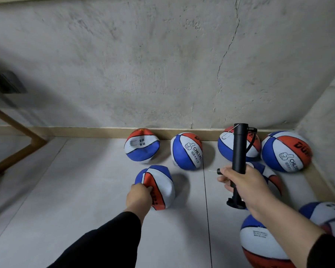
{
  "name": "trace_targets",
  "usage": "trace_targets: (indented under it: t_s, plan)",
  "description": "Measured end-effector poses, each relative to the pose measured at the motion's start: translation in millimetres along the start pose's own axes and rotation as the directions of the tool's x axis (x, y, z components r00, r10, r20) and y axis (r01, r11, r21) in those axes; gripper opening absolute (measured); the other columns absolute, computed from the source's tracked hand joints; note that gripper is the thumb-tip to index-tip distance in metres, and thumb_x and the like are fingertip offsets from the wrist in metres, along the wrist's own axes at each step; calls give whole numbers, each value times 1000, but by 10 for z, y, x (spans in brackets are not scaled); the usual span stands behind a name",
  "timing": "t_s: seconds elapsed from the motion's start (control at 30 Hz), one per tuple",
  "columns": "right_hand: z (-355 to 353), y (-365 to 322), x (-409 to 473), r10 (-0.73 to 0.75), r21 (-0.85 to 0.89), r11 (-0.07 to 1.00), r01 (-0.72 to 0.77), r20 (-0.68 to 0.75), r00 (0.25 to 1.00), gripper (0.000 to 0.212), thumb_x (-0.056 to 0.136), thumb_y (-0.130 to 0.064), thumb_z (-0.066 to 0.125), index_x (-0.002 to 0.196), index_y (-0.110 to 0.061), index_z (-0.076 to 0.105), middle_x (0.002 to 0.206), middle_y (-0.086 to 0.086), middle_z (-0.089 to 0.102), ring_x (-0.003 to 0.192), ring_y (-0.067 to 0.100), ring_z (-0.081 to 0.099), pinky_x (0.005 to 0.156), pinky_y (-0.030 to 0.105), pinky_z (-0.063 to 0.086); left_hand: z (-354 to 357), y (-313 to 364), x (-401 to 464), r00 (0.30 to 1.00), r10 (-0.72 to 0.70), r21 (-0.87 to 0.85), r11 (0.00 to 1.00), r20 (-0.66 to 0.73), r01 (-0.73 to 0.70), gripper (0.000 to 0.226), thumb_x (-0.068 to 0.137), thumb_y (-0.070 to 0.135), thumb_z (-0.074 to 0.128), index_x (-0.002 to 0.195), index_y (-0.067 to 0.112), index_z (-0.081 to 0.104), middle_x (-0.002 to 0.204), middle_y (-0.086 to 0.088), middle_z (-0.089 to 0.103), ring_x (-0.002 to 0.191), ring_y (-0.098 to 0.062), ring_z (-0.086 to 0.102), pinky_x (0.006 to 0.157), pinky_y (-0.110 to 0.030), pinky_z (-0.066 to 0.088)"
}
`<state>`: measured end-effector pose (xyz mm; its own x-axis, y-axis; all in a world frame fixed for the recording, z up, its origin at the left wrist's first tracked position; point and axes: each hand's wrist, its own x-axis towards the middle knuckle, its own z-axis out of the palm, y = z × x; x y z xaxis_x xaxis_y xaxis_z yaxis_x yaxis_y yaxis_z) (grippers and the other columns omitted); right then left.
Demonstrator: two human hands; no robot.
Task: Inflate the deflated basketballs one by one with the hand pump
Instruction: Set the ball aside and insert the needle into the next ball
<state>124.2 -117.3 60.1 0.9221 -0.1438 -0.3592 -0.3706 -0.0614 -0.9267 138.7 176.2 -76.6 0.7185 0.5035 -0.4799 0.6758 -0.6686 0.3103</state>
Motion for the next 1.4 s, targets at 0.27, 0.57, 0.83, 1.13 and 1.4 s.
trace_targets:
  t_s: [0.27, 0.57, 0.83, 1.13, 1.4]
  plan:
    - [-50, -139, -352, -25, 93, 995, 27, -22, 999, 8, 97, -14, 68, 99, -8, 72, 90, 17, 77, 104, 37, 72, 103, 49, 52, -221, 324, -596, 995, 97, -421, 902, -5, -90, 40, 106, 37, 55, 89, 3, 66, 80, -12, 66, 80, -34, 63, 67, -36, 50]
    - [-385, -1565, -1013, -292, 416, 874, 251, 37, 956, 19, 99, -15, 65, 113, -2, 61, 111, 32, 70, 111, 33, 72, 106, 49, 50, -1497, 1094, -2068, 926, 368, -905, 362, -82, -224, 33, 103, 36, 63, 92, 7, 73, 88, -4, 78, 93, -26, 75, 72, -34, 64]
    - [-803, -2358, -2320, -461, 639, 690, 340, 26, 887, 13, 99, -11, 59, 87, -15, 61, 83, 15, 72, 107, 33, 72, 111, 53, 45, -2276, 981, -3417, 790, 565, -954, 17, -238, -299, 27, 104, 31, 63, 104, 11, 80, 107, -14, 79, 102, -27, 75, 88, -35, 59]
    - [-1163, -2223, -2765, -583, 474, 721, 506, 20, 812, 9, 100, -4, 56, 93, -5, 62, 80, 19, 66, 109, 36, 72, 91, 34, 51, -2217, 961, -4040, 802, 596, -981, 141, -24, -134, 101, 58, 97, 64, 133, 31, 68, 128, -2, 74, 120, -29, 69, 91, -50, 60]
    - [-1124, -2176, -2774, -586, 401, 735, 546, -28, 810, 3, 98, -2, 61, 99, -3, 64, 76, 16, 69, 96, 35, 75, 89, 37, 54, -2096, 1006, -4141, 845, 535, -963, 222, -8, -150, 98, 50, 77, 86, 135, 42, 54, 132, 6, 67, 118, -25, 66, 86, -55, 62]
